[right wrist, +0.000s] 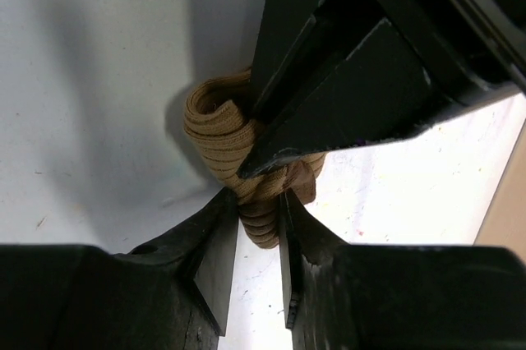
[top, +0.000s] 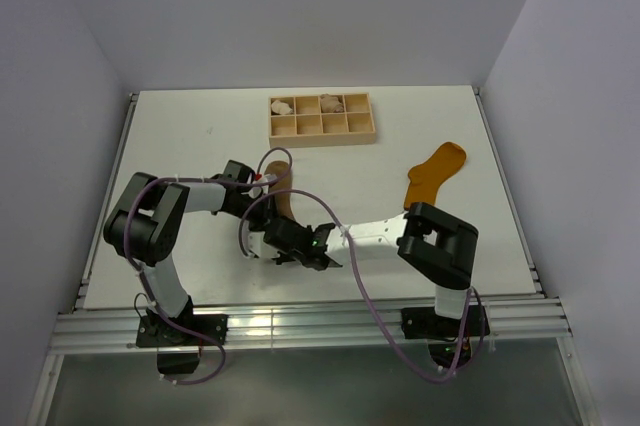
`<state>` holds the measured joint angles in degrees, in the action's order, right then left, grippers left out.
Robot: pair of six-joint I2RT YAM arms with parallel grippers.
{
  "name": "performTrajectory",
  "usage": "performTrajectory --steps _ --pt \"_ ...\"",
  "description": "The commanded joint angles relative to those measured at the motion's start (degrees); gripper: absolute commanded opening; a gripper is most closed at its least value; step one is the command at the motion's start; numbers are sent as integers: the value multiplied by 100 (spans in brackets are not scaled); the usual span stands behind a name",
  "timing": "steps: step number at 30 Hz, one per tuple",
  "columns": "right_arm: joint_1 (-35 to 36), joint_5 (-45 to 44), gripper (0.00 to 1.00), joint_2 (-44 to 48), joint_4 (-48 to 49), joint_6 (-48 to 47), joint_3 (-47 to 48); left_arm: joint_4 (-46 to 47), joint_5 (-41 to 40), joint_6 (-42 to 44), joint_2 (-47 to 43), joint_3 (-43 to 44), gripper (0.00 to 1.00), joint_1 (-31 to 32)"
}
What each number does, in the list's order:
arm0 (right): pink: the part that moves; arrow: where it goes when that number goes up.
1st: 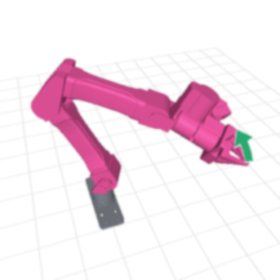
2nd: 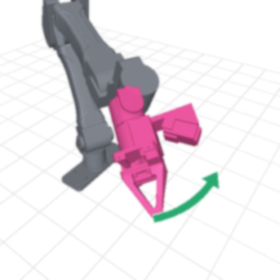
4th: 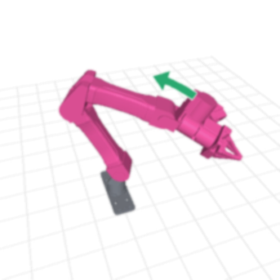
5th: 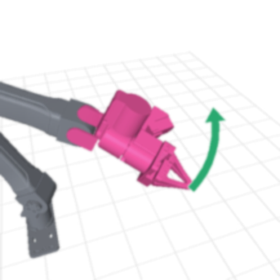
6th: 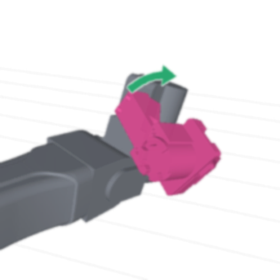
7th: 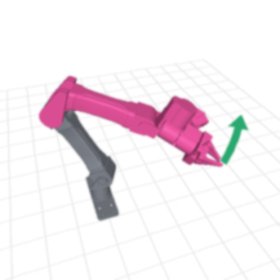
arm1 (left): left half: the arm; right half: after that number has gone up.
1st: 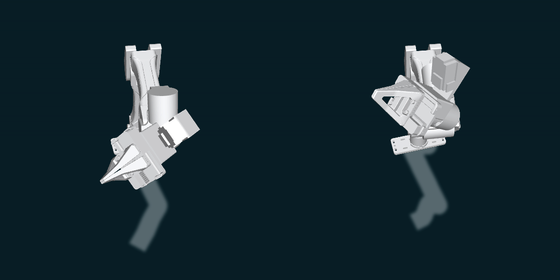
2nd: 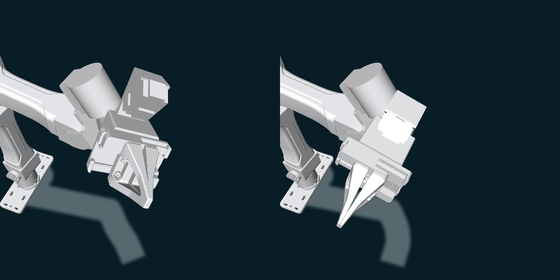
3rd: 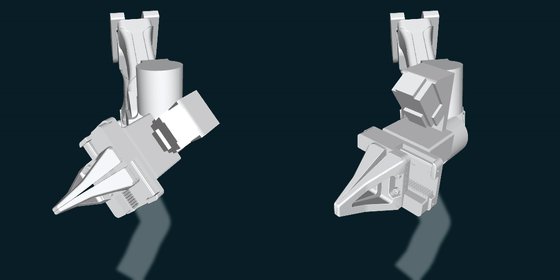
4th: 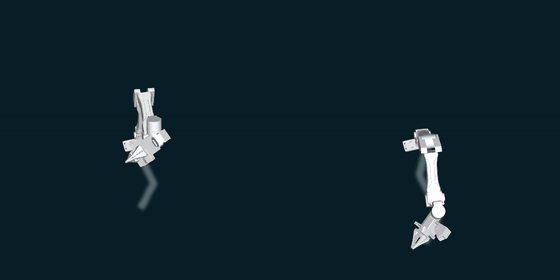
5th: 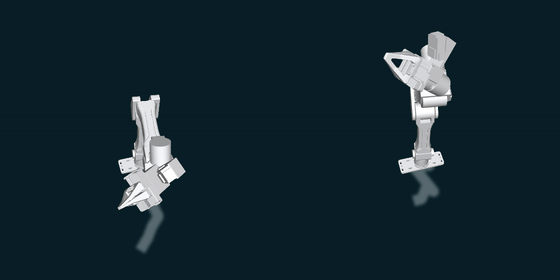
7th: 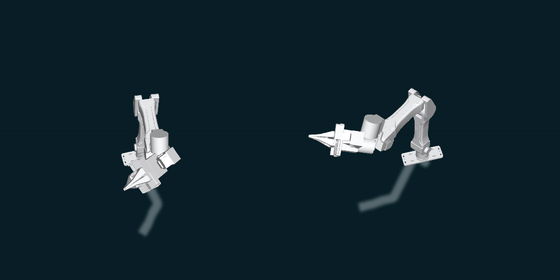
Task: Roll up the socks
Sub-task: Roll the sock at the center of the board.
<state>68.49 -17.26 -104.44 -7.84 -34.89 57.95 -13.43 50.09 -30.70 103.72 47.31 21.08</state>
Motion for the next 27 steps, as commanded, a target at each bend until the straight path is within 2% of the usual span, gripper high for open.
performTrajectory --steps 1,7,15,19,27 --pt "33 398 20 -207 -191 18 321 -98 -157 82 8 -2 9 -7" --pt "-11 662 6 -401 -552 27 568 -159 -446 3 -255 6 34 -139" --pt "-81 785 3 -533 -684 0 682 -230 -798 -59 -703 6 57 -517" --pt "-116 917 3 -630 -895 -17 814 -265 -1061 -129 -958 -2 63 -772" --pt "-213 1259 3 -867 -1299 -53 1156 -169 -1932 -383 -1897 -195 65 -1211"
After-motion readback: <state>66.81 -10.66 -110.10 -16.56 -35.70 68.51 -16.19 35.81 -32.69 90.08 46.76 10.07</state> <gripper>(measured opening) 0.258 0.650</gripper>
